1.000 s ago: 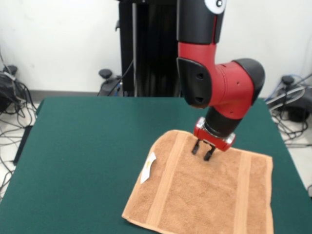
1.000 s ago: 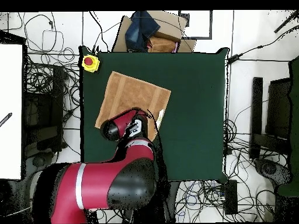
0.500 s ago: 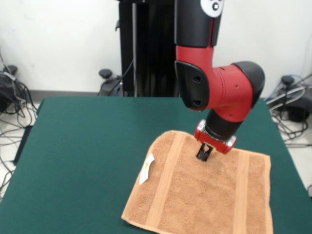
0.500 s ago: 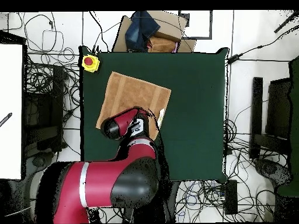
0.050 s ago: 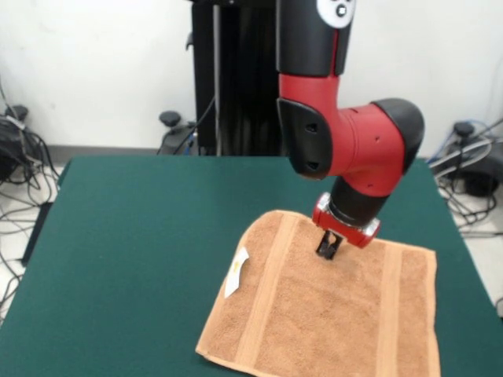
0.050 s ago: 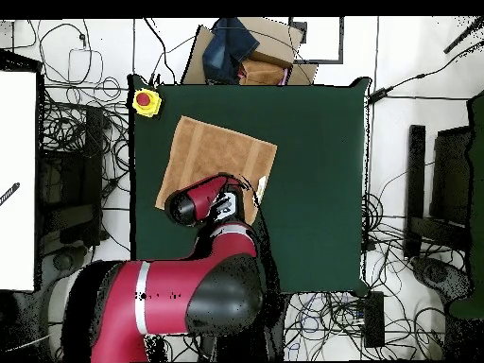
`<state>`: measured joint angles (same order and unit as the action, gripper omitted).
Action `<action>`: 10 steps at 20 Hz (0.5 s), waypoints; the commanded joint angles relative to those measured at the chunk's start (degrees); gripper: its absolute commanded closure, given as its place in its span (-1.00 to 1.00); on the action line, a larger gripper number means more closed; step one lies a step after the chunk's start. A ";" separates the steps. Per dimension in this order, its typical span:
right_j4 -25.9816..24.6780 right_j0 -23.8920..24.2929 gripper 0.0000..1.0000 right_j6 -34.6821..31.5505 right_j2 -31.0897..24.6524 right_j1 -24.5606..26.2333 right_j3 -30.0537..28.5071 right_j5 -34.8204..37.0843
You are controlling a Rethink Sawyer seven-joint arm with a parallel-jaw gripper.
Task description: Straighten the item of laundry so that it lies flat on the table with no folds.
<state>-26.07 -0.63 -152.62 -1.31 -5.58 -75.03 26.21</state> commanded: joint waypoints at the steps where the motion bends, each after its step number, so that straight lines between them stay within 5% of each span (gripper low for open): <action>1: -2.27 5.49 1.00 7.19 -5.06 4.51 -4.04 -1.95; 10: -3.28 6.53 1.00 6.28 -3.49 3.40 -6.99 1.22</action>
<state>-26.09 3.26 -152.62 -3.74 -6.34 -76.80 26.15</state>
